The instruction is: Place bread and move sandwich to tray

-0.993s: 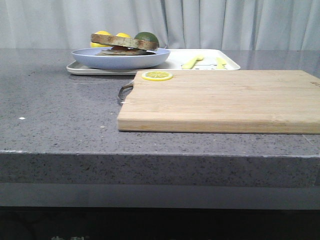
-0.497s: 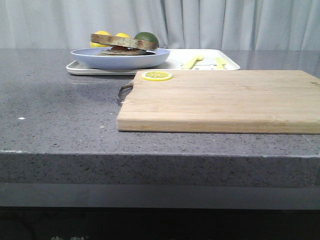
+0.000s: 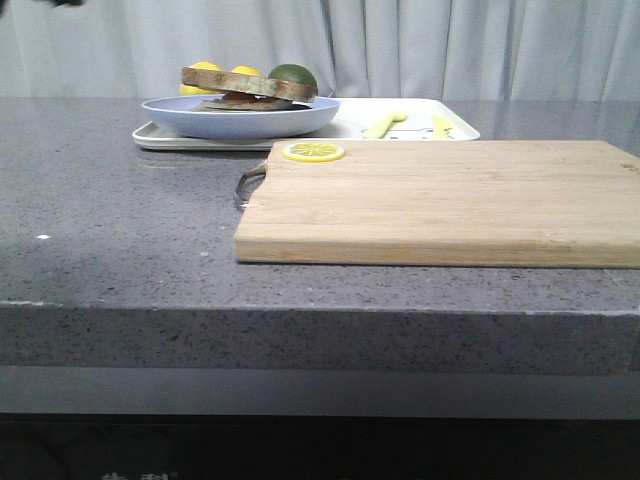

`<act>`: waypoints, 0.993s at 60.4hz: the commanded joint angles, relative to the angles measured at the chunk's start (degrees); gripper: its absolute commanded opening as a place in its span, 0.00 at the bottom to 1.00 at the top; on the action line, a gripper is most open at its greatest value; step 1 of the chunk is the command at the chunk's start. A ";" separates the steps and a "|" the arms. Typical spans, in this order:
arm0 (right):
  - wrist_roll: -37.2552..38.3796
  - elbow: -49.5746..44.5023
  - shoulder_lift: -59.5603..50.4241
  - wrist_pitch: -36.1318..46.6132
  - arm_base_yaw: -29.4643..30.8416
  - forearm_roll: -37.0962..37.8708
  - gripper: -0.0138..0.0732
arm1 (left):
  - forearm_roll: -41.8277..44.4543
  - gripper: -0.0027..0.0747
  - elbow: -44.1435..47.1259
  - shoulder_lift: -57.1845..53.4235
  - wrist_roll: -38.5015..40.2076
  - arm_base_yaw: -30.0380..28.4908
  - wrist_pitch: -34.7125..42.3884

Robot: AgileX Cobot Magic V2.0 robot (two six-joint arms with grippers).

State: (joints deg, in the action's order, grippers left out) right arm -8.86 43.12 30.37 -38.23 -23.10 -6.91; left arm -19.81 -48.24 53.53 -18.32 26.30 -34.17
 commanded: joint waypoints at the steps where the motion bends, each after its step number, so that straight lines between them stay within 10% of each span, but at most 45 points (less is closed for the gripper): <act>1: -0.12 1.46 0.16 4.48 0.24 0.34 0.71 | 5.19 0.57 0.53 -4.72 5.98 0.40 1.32; 15: -0.12 1.46 0.16 4.48 0.24 0.34 0.71 | 19.03 0.57 1.91 -12.94 17.97 0.40 -6.79; 60: -0.12 1.49 0.16 4.51 0.24 -0.02 0.71 | 19.81 0.57 1.91 -16.18 17.95 0.40 -7.35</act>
State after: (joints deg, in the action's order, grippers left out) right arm -8.86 43.12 30.37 -37.28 -23.10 -6.91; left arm 0.00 -44.91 37.42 -0.99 26.30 -45.21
